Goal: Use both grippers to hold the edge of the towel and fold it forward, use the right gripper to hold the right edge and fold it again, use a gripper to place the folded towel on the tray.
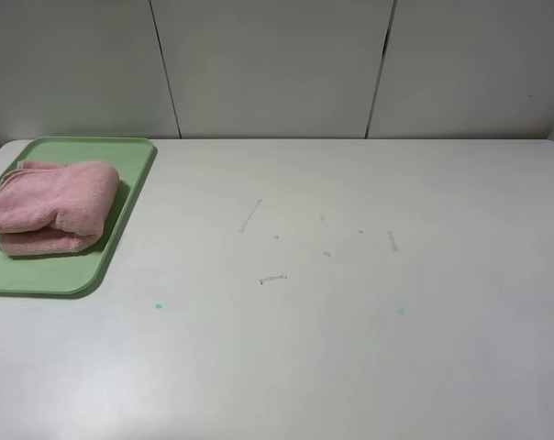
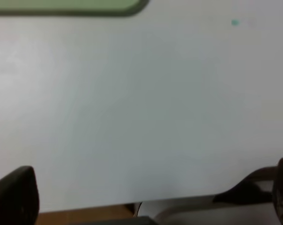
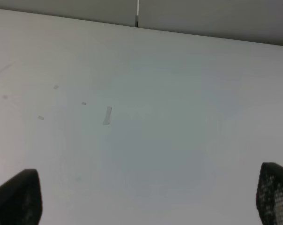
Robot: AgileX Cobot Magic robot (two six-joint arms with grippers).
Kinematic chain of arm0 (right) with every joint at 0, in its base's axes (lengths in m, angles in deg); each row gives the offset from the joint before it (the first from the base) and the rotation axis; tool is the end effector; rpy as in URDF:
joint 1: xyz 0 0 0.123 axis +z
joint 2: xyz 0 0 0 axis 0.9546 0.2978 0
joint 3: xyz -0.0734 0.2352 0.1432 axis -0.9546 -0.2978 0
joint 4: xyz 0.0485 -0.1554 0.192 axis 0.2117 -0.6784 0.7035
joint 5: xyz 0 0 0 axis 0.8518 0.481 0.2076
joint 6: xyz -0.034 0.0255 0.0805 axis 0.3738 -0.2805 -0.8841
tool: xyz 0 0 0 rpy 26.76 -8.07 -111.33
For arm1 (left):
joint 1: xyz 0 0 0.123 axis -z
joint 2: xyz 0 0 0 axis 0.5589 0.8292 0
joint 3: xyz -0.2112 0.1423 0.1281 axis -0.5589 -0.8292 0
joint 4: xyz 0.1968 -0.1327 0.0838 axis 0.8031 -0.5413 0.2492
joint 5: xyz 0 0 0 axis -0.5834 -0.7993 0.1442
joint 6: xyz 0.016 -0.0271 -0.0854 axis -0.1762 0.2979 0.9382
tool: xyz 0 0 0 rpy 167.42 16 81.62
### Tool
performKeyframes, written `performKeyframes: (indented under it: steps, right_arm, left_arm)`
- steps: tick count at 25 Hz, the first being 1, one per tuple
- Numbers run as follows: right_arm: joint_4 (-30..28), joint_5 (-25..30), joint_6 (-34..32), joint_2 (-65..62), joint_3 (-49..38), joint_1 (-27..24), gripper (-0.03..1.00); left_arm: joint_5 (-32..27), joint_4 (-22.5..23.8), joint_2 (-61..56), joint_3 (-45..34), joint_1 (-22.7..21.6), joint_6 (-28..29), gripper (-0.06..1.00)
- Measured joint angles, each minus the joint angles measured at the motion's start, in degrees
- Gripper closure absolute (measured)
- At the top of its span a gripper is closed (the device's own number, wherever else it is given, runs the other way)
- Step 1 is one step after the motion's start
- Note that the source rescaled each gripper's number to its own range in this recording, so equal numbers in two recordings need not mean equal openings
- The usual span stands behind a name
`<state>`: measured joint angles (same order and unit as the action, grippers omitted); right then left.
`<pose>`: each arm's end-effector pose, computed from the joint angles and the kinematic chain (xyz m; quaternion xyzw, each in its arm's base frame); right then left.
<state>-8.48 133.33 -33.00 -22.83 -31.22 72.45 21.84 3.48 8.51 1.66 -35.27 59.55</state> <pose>-0.0135 0.0122 0.2840 -0.1027 0.8471 0.0132 0.5213 0.0629 -0.0059 0.2666 0.0013 0.9570 -0.0348 0.2881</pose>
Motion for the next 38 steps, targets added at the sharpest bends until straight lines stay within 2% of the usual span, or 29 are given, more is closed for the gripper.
performKeyframes:
  steps: [3, 8, 12, 16, 20, 38]
  right_arm:
    - [0.0, 0.0, 0.0, 0.0, 0.0, 0.0, -0.03]
    - [0.0, 0.0, 0.0, 0.0, 0.0, 0.0, -0.03]
    - [0.0, 0.0, 0.0, 0.0, 0.0, 0.0, -0.03]
    - [0.0, 0.0, 0.0, 0.0, 0.0, 0.0, -0.03]
    - [0.0, 0.0, 0.0, 0.0, 0.0, 0.0, -0.03]
    - [0.0, 0.0, 0.0, 0.0, 0.0, 0.0, -0.03]
  left_arm:
    - [0.53, -0.07, -4.39, -0.3, 1.37, 0.0, -0.05]
    - [3.28, 1.57, -13.85, -2.05, 8.73, 0.45, -0.05]
    - [3.4, 1.81, -21.77, -2.17, 12.18, 0.57, -0.05]
    - [3.43, 1.46, -27.46, -2.17, 12.46, 0.12, -0.05]
    - [3.35, 0.3, -27.79, -2.17, 12.46, -1.6, -0.05]
    - [3.35, 0.25, -27.79, -2.17, 12.46, -1.87, -0.05]
